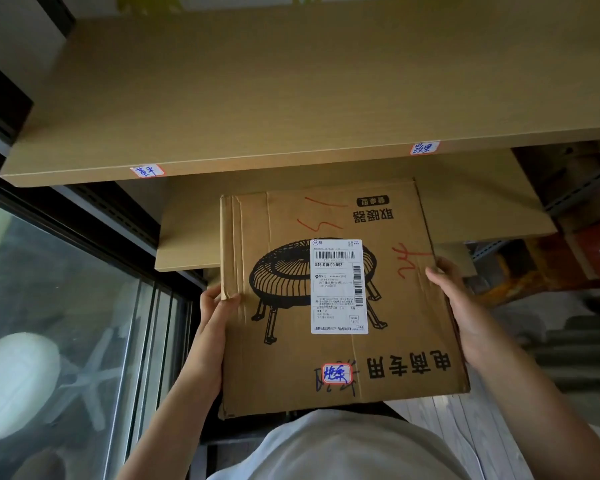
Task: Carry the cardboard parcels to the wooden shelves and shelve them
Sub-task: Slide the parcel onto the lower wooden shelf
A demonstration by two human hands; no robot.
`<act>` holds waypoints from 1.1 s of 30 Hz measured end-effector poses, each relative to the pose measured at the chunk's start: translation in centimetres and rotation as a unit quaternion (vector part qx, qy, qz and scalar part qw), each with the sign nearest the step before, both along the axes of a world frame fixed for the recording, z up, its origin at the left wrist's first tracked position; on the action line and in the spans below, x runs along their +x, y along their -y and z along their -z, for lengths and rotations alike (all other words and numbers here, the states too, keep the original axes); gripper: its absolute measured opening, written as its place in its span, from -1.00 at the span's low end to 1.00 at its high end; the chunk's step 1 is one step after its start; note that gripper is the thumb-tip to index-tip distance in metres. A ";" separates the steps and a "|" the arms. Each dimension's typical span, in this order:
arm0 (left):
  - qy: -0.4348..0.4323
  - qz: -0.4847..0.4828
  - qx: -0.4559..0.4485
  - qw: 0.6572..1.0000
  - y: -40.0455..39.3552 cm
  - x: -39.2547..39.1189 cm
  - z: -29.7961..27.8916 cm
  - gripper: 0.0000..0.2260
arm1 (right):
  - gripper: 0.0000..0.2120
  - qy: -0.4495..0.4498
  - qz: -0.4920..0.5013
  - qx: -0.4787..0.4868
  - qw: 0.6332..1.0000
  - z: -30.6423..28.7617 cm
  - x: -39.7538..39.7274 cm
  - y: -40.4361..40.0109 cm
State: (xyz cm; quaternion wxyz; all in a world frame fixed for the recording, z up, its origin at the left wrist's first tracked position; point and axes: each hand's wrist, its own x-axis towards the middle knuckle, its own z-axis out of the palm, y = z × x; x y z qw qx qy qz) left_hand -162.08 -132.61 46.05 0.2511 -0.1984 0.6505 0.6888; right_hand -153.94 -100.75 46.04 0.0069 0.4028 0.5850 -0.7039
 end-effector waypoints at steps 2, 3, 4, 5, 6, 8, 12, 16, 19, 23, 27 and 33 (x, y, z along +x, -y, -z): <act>0.005 0.005 -0.003 1.000 -0.4 -0.6 0.4 -0.78 | -0.69 -0.012 0.014 -0.035 0.999 0.7 0.3 0.3; 0.009 0.012 -0.003 1.000 -0.6 -0.9 0.6 -0.75 | -0.70 -0.009 0.018 -0.030 0.999 1.5 0.5 0.1; 0.012 0.021 -0.003 1.000 -0.9 -1.4 0.7 -0.73 | -0.70 -0.007 0.030 -0.032 0.999 1.5 0.2 0.1; 0.016 0.029 -0.004 0.999 -1.2 -1.9 1.0 -0.70 | -0.69 -0.003 0.037 -0.031 0.999 2.2 -0.1 -0.2; 0.019 0.035 -0.005 0.999 -1.4 -2.4 1.3 -0.69 | -0.67 0.000 0.044 -0.040 0.998 2.5 -0.4 -0.3; 0.023 0.048 -0.005 0.999 -1.8 -3.5 2.0 -0.65 | -0.63 0.015 0.053 -0.050 0.997 3.0 -1.0 -0.5; 0.032 0.054 0.007 0.998 -2.6 -4.8 3.4 -0.61 | -0.62 0.032 0.057 -0.047 0.997 4.7 -1.9 -0.7; 0.029 0.051 0.012 0.998 -3.1 -5.2 4.4 -0.68 | -0.68 0.047 0.053 -0.063 0.995 5.2 -2.3 -0.7; 0.036 0.044 0.012 0.998 -3.1 -5.5 4.9 -0.67 | -0.61 0.055 0.049 -0.052 0.996 5.6 -2.5 -0.5; 0.037 0.051 0.016 0.998 -2.6 -5.7 5.2 -0.61 | -0.51 0.070 0.001 -0.042 0.997 6.1 -2.1 -0.9; 0.035 0.061 0.016 0.997 -2.4 -5.8 5.1 -0.61 | -0.55 0.095 -0.008 -0.049 0.994 5.6 -2.0 -1.1; 0.048 0.087 0.056 0.993 -1.7 -5.7 5.4 -0.54 | -0.47 0.099 -0.011 0.011 0.995 5.1 -2.5 -2.2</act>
